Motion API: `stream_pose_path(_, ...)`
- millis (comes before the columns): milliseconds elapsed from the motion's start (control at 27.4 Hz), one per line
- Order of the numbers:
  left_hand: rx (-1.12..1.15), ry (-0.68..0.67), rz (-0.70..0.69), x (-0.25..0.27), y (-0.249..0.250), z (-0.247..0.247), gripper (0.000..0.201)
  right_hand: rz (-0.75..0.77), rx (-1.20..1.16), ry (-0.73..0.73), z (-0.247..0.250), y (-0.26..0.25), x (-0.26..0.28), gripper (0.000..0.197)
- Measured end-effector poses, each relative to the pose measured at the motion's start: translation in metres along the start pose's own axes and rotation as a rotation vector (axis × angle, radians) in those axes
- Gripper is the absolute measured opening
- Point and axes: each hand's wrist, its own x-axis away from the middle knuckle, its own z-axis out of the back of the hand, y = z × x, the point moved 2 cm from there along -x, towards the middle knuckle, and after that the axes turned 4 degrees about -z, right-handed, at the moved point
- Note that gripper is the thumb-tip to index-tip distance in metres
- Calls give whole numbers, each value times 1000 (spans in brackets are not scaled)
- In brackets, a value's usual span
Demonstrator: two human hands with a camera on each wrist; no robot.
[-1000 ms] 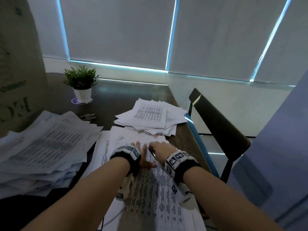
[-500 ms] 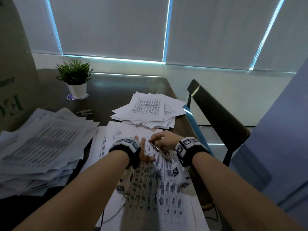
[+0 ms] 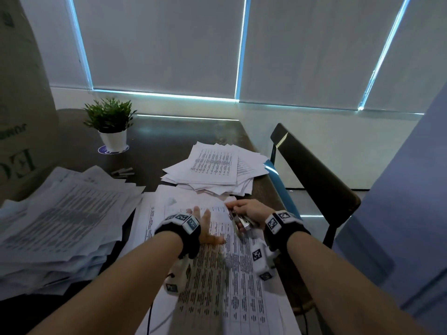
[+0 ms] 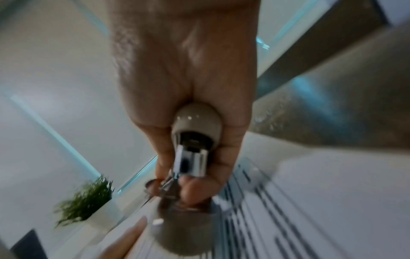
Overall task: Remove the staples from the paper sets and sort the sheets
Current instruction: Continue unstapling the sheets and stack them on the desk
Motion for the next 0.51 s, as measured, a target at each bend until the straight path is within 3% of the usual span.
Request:
stream_pose_path(146, 49, 7, -28, 1, 0, 14, 105, -24, 503, 189, 23, -16, 3, 41)
stream_pose_path(219, 111, 37, 45, 1, -11, 25, 86, -58, 769, 273, 38, -20, 3, 41)
stream_pose_path(292, 192, 49, 173, 7, -28, 33, 91, -102, 1006, 286, 42, -18, 2, 39)
stream_pose_path(512, 316, -36, 201, 10, -45, 36, 90, -144, 1021, 326, 38, -16, -3, 31)
